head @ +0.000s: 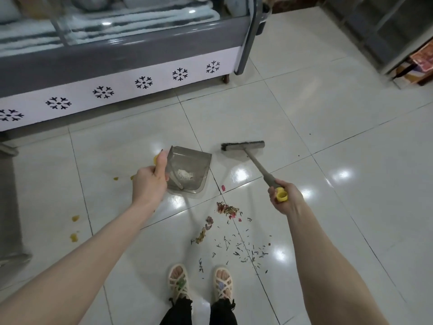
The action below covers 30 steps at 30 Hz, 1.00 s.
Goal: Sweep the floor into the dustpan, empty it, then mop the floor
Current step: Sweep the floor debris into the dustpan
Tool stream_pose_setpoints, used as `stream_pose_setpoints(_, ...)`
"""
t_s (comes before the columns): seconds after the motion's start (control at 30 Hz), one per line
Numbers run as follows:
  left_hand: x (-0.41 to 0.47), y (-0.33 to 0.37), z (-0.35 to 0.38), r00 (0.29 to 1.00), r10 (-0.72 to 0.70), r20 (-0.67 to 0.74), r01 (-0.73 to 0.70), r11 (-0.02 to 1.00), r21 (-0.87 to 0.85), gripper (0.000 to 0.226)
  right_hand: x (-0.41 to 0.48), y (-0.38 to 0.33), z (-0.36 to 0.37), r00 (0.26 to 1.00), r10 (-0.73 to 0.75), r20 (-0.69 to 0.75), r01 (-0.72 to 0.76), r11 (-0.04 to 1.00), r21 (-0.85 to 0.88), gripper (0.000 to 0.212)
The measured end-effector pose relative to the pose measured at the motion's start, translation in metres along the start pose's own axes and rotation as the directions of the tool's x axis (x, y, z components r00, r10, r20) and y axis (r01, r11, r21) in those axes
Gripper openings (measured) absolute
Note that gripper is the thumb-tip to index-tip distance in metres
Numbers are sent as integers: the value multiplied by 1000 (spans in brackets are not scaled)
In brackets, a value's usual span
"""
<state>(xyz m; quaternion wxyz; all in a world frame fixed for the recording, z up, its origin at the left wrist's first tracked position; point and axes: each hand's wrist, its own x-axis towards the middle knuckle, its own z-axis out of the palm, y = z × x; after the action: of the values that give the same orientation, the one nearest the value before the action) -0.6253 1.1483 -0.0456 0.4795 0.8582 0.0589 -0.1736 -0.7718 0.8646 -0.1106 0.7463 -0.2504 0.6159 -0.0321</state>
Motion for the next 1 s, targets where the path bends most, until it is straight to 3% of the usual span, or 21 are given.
stream_pose_setpoints(0.13,3,-1,22,1000,21,-21,-20,999,26,69,34,-12,5,999,37,-18,-36,997,62,8)
stream_pose_setpoints(0.3,-11,3,50,999,17,-41,-15,999,40,68,40,-3,-17,984,159,-80,-164,985,-61,14)
stream_pose_setpoints(0.47,-33,8,64,995,-2,-103,6,999,34,67,25,13,-57,961,256,-109,-262,964,-48,17)
stream_pose_setpoints(1.0,-128,-26,44,984,-73,-165,67,997,-37,79,-50,104,-130,950,298,-97,-302,953,-26,16)
